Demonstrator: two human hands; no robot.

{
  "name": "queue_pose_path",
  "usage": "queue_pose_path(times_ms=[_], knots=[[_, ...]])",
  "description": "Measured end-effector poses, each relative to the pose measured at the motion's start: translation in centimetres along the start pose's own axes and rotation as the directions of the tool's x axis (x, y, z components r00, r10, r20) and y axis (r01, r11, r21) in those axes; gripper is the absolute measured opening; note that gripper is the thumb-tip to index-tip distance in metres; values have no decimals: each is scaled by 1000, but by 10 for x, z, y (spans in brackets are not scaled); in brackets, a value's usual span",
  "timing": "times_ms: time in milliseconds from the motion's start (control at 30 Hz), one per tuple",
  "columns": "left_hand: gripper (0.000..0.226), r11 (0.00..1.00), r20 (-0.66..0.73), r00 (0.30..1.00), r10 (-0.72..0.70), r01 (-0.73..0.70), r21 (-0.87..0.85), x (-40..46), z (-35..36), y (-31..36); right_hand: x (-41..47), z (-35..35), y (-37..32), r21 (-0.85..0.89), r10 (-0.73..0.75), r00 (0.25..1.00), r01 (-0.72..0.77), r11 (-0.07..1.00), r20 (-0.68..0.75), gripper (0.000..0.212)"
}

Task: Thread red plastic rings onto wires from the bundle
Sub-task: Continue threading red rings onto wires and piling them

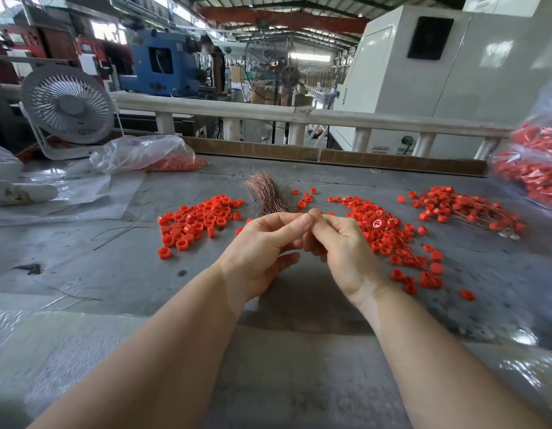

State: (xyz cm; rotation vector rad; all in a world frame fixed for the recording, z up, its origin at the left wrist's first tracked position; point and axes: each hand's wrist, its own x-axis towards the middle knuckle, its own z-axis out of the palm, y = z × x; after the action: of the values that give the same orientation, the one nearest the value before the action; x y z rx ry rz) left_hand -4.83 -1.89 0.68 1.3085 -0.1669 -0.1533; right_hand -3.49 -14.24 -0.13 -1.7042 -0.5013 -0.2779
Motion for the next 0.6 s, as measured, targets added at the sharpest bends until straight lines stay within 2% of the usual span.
queue_pose_path(times_ms=[233, 600], knots=[[14, 999, 29, 999, 35, -35, 25, 0, -1, -1, 0, -2, -2, 22, 38, 999, -38, 999, -3, 48], [19, 990, -73, 989, 132, -128, 54, 3, -2, -3, 2, -3, 3, -37, 40, 999, -40, 999, 7, 46]])
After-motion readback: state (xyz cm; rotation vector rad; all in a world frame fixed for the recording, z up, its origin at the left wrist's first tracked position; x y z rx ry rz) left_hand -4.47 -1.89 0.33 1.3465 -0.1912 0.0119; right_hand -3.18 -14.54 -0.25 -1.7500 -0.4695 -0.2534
